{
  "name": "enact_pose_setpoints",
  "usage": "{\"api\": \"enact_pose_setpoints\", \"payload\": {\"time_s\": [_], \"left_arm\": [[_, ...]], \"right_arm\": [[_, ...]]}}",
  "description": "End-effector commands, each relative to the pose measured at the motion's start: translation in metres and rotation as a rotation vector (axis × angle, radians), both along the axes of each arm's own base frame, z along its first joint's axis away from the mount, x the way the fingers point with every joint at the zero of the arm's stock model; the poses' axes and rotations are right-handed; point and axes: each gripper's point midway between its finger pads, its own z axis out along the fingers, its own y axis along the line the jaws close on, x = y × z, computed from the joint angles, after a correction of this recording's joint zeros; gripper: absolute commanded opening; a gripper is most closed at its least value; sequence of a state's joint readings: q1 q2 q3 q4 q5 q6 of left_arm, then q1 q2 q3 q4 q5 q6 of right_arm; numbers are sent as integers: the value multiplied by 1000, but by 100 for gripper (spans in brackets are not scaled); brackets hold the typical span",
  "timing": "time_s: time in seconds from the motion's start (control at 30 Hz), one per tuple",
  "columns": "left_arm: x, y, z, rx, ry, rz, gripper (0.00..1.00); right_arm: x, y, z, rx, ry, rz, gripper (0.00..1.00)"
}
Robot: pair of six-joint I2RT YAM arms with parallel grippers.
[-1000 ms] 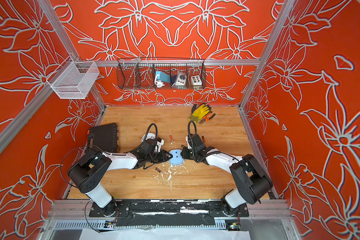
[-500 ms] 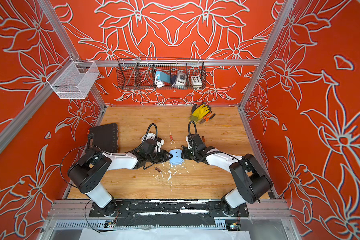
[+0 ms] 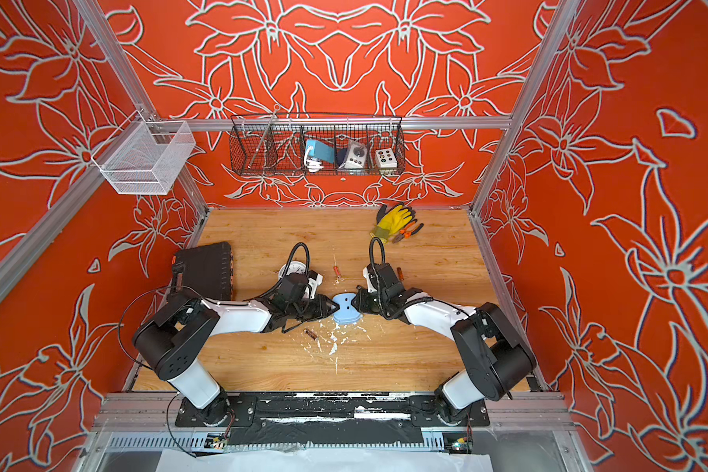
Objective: Insert the battery into the alarm
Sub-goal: Remove the cover from the alarm.
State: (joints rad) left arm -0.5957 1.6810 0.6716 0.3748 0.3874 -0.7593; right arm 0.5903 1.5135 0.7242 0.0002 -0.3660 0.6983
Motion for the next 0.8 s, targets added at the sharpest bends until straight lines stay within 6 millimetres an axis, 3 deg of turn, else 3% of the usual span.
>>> {"api": "enact_pose_setpoints", "payload": {"time_s": [0.0,0.2,0.37,0.77], "left_arm": [[-13,12,-28,88,80,5,34],[-11,11,-27,85,80,5,34],[-12,12,-27,88,81,6,34],[-12,14,-28,99,79,12,34]], "right_arm": [[-11,-1,-18,-22,71,18,24],[-16,16,-11,68,93,68,14],[-13,12,-9,43,73,56,0],[-4,4,9,29,-14,21,0]]}}
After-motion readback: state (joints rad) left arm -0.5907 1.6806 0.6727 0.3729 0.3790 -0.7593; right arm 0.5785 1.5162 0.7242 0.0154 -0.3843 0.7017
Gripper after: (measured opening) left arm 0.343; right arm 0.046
